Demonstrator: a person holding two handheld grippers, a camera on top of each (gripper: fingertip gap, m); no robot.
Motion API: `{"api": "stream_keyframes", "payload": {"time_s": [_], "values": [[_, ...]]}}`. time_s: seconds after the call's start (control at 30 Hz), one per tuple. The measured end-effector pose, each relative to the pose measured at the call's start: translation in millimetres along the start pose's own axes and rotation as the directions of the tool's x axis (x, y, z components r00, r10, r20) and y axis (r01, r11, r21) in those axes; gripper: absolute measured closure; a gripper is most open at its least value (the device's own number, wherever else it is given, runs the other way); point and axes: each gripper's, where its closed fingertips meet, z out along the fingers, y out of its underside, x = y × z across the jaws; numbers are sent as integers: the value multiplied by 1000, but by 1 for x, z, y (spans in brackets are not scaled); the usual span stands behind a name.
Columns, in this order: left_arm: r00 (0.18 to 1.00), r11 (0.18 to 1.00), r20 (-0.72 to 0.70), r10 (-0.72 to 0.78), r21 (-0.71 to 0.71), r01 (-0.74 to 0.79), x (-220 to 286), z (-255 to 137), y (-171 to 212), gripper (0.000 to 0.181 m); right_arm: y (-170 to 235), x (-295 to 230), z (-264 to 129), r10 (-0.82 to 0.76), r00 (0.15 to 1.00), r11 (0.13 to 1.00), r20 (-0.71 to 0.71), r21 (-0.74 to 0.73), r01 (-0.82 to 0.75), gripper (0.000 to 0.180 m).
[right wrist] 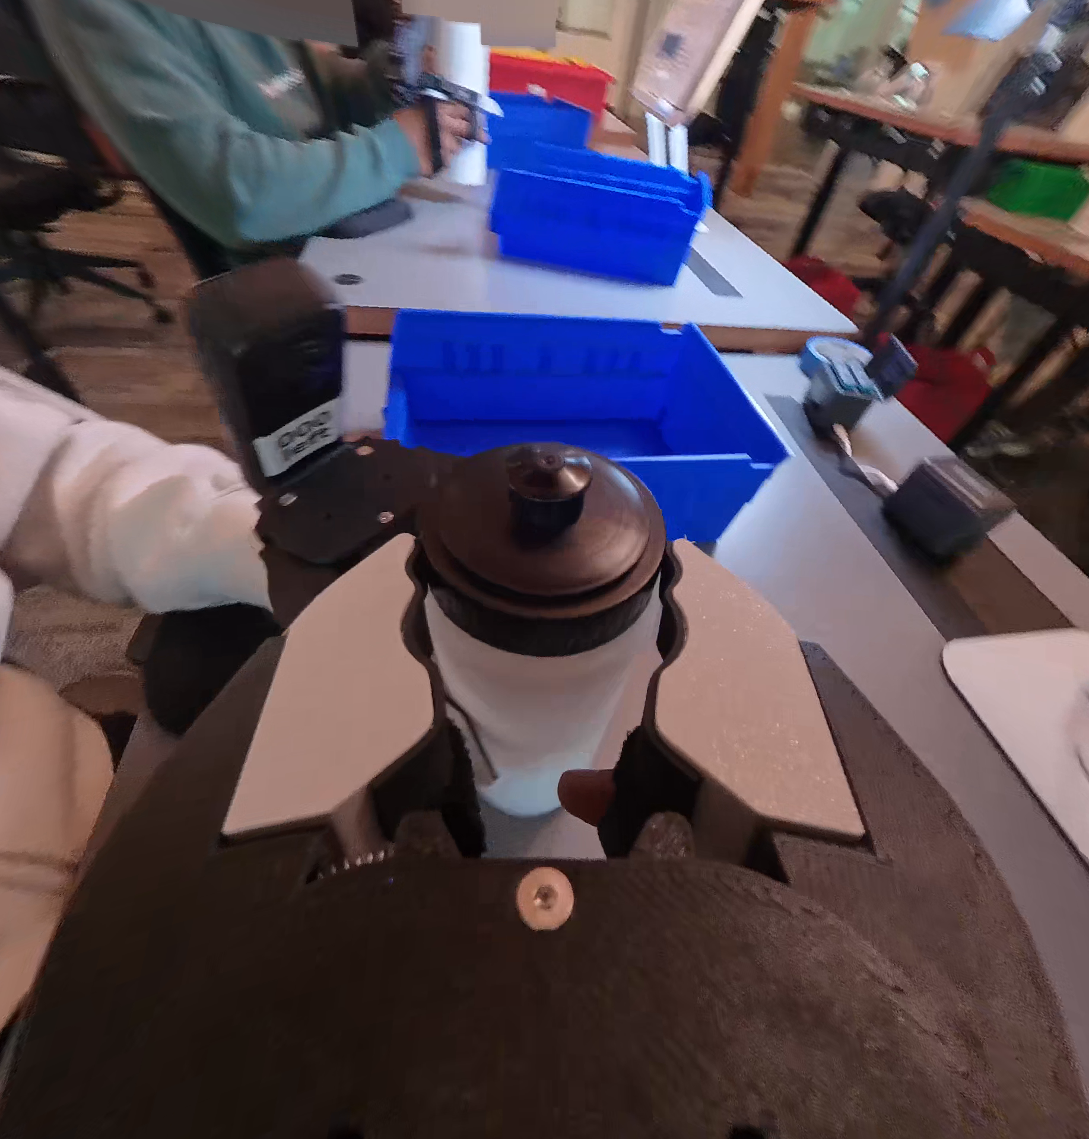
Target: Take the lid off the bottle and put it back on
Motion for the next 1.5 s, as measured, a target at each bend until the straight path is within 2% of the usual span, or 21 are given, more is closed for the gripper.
{"api": "stream_keyframes", "payload": {"time_s": [0.07,0.17,0.27,0.37,0.43,0.63,0.77,0.87,1.03,1.2,1.5], "values": [[999,1000,48,15,-3,-14,-8,-1,0,93,-1,2,4,21,998,999,-63,-25,-22,108],[1000,1000,6,-13,14,13,-4,-1,-1,93,-3,0,7,-13,995,999,-94,-38,9,108],[982,996,-182,-51,63,63,21,-3,-10,93,-4,-14,3,-91,996,996,19,-21,92,101],[938,995,-342,-56,59,82,47,-7,-12,93,-5,-33,-2,-104,978,994,182,37,99,97],[945,997,-325,-40,49,59,46,-5,-9,93,-3,-34,-3,-100,974,994,203,51,92,100],[993,1000,-114,16,16,-14,19,-1,-3,93,-2,-18,8,-110,992,994,63,20,109,101],[998,999,-45,40,0,-40,9,-1,-2,93,-2,-14,13,-139,990,990,-15,-7,139,101],[998,999,-59,34,1,-34,10,-1,-2,93,-2,-13,13,-138,990,990,-24,-14,138,101],[996,999,-92,12,37,-9,12,-3,-7,93,-6,-10,9,-42,999,998,5,37,42,101],[978,997,-206,-36,54,48,24,-5,-13,81,-9,-23,4,-13,987,994,159,105,-4,101],[969,1000,-245,-28,5,30,32,-4,-4,88,-2,-26,2,-32,968,993,247,117,3,101]]}}
